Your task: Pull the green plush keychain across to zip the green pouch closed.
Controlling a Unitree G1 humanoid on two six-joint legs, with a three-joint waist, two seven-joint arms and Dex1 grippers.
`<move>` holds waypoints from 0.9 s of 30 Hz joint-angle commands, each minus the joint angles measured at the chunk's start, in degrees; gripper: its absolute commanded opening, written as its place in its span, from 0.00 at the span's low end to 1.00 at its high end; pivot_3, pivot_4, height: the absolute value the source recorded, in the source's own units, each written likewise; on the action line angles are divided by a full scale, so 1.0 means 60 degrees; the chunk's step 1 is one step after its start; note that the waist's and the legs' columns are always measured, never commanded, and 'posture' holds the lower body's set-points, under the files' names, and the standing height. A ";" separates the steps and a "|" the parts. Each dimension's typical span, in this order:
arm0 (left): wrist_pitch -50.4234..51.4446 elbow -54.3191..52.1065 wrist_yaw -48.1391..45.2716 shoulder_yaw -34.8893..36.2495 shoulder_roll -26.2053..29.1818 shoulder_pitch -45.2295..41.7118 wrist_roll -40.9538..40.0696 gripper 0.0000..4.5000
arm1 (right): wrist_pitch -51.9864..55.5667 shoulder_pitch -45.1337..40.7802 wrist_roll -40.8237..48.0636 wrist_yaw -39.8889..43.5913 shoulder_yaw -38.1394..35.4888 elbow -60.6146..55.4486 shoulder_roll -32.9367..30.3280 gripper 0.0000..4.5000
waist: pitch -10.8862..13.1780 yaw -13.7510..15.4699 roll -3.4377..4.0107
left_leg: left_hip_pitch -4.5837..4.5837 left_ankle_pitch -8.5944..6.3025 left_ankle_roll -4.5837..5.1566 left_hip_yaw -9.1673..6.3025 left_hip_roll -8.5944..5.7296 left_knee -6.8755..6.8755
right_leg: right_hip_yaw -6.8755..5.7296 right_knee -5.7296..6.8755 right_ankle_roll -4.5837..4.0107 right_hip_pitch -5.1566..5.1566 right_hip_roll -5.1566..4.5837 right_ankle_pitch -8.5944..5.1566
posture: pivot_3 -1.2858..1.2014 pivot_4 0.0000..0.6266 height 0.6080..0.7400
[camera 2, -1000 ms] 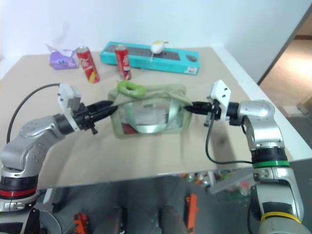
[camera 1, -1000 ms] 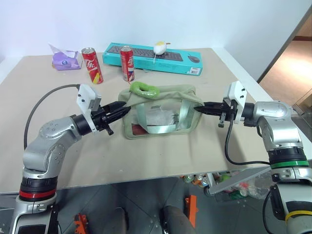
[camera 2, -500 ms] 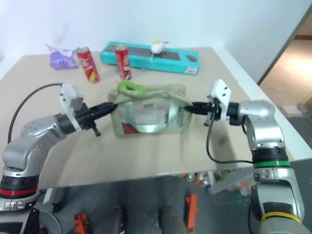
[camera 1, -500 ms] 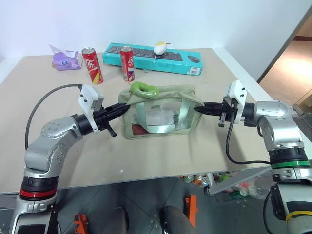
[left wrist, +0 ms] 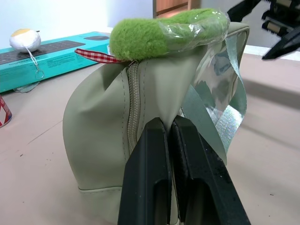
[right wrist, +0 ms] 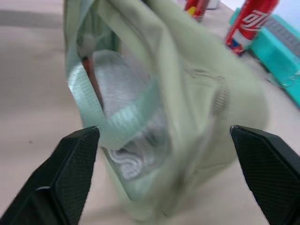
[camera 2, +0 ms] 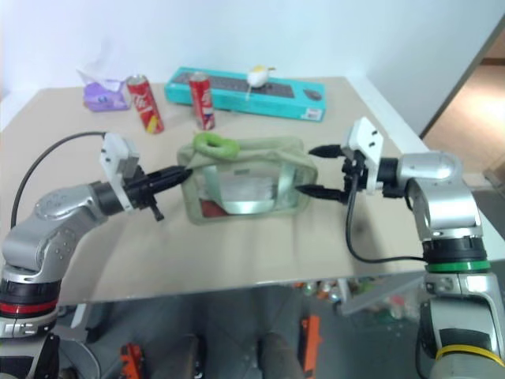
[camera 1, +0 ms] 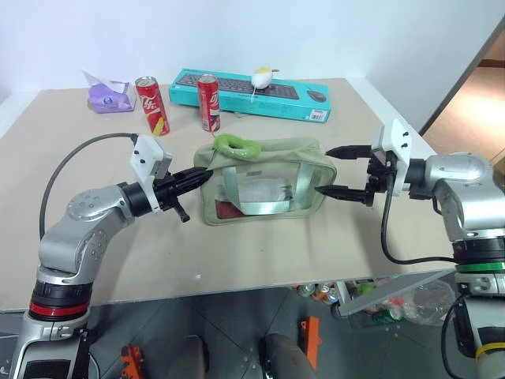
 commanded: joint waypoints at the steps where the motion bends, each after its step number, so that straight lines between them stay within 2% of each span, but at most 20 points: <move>1: 0.0055 -0.0159 -0.0142 -0.0062 0.0131 -0.0062 -0.0072 0.00 | 0.0004 -0.0993 0.0193 -0.0392 -0.0142 -0.1238 0.0164 1.00 | 0.0000 -0.0015 0.0001 | 0.0002 0.0000 0.0000 0.0000 0.0001 0.0000 | 0.0001 0.0001 -0.0001 0.0000 0.0002 0.0000 | 0.52 0.24 1.00; 6: 0.0082 -0.0200 -0.0094 -0.0130 0.0103 -0.0080 -0.0063 0.00 | 0.0142 -0.1679 -0.0009 -0.0971 0.0703 -0.2488 0.1266 1.00 | -0.0003 0.0015 -0.0004 | 0.0003 0.0000 0.0000 -0.0013 0.0008 -0.0007 | -0.0010 0.0001 -0.0007 0.0002 0.0011 -0.0003 | 0.52 0.24 1.00; 10: 0.0071 -0.0245 -0.0013 -0.0180 0.0088 -0.0113 -0.0098 0.00 | 0.0280 -0.1898 -0.0017 -0.1113 0.1171 -0.2764 0.1871 1.00 | -0.0003 0.0053 -0.0006 | -0.0013 -0.0001 -0.0001 -0.0010 -0.0009 -0.0003 | -0.0012 -0.0003 0.0007 0.0002 -0.0015 -0.0008 | 0.52 0.24 1.00; 20: 0.0030 -0.0333 0.0103 -0.0235 -0.0007 -0.0080 -0.0082 0.00 | -0.0847 -0.2194 -0.0839 -0.1251 0.1797 -0.1266 0.2781 1.00 | -0.0003 0.0048 -0.0006 | -0.0010 -0.0001 -0.0001 -0.0012 -0.0007 -0.0006 | -0.0017 -0.0005 0.0003 0.0002 -0.0012 -0.0010 | 0.52 0.24 1.00; 26: 0.0013 -0.0374 0.0160 -0.0253 -0.0053 -0.0044 -0.0071 0.00 | -0.1253 -0.2243 -0.1098 -0.1199 0.1886 -0.0575 0.2889 1.00 | -0.0003 0.0051 -0.0005 | -0.0013 -0.0001 -0.0002 -0.0012 -0.0008 -0.0007 | -0.0017 -0.0005 0.0003 0.0002 -0.0013 -0.0011 | 0.52 0.24 1.00; 27: 0.0013 -0.0377 0.0170 -0.0256 -0.0057 -0.0036 -0.0070 0.00 | -0.1318 -0.2241 -0.1126 -0.1189 0.1891 -0.0495 0.2897 0.88 | -0.0003 0.0051 -0.0006 | -0.0013 -0.0001 -0.0002 -0.0012 -0.0008 -0.0007 | -0.0016 -0.0005 0.0004 0.0001 -0.0013 -0.0011 | 0.52 0.24 1.00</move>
